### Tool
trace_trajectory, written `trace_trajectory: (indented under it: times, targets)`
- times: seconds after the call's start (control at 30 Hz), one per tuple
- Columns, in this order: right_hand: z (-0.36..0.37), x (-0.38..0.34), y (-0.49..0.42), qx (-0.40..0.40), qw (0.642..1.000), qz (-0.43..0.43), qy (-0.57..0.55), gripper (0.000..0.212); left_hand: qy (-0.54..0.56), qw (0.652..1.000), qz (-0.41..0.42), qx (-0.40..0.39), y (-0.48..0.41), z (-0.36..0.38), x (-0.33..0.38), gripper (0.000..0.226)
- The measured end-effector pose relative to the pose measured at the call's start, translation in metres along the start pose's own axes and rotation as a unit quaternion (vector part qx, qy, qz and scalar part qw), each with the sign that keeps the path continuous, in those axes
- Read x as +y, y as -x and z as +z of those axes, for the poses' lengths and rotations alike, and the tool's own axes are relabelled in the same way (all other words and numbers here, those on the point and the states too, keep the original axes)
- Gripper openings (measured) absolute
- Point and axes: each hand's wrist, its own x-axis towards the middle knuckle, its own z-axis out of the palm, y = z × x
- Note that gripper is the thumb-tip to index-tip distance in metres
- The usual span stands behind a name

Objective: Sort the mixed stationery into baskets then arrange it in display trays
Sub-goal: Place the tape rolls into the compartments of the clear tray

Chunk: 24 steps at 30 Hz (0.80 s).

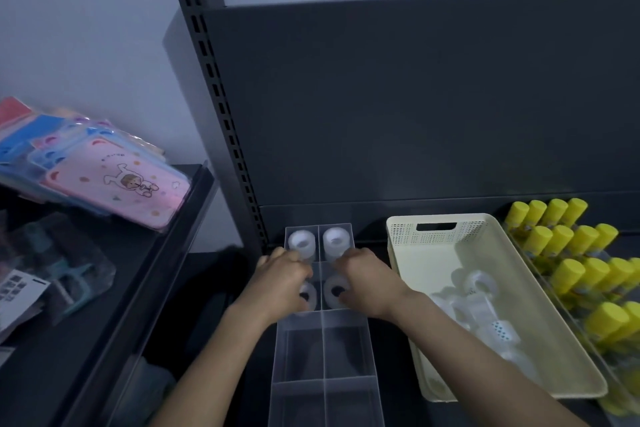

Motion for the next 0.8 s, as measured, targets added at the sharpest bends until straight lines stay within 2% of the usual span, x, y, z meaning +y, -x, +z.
trace_trajectory:
  times: [0.13, 0.2, 0.27, 0.33, 0.43, 0.53, 0.6, 0.67, 0.7, 0.8]
  targets:
    - [-0.014, 0.016, 0.012, 0.089, 0.992, 0.02, -0.092, 0.035, 0.122, 0.99, 0.001, 0.065, -0.005, -0.011, 0.01, 0.051]
    - [-0.022, 0.028, 0.023, 0.158, 0.978, 0.051, -0.123, 0.032, 0.18, 0.979, 0.015, 0.096, -0.009, -0.015, 0.024, 0.047]
    - [-0.024, 0.045, 0.041, 0.221, 0.954, 0.112, -0.168, 0.028, 0.24, 0.965, 0.025, 0.102, -0.014, -0.015, 0.046, 0.038]
    - [-0.02, 0.062, 0.061, 0.251, 0.928, 0.189, -0.201, 0.027, 0.266, 0.959, 0.04, 0.086, -0.018, -0.01, 0.071, 0.036]
    - [-0.013, 0.082, 0.087, 0.228, 0.924, 0.251, -0.178, 0.027, 0.24, 0.964, 0.091, 0.063, -0.026, -0.004, 0.11, 0.039]
    - [-0.015, 0.097, 0.1, 0.225, 0.925, 0.265, -0.155, 0.026, 0.2, 0.973, 0.113, 0.019, -0.038, 0.003, 0.147, 0.046]
    - [-0.015, 0.104, 0.105, 0.225, 0.924, 0.265, -0.16, 0.025, 0.083, 0.989, 0.117, -0.028, -0.046, 0.008, 0.164, 0.049]
    - [-0.015, 0.111, 0.108, 0.227, 0.922, 0.268, -0.165, 0.023, -0.038, 0.988, 0.127, -0.074, -0.051, 0.01, 0.175, 0.046]
    - [-0.016, 0.114, 0.11, 0.229, 0.92, 0.272, -0.167, 0.024, -0.062, 0.985, 0.13, -0.092, -0.052, 0.009, 0.179, 0.043]
    - [-0.015, 0.123, 0.116, 0.229, 0.917, 0.278, -0.17, 0.028, -0.034, 0.98, 0.143, -0.138, -0.054, 0.008, 0.181, 0.042]
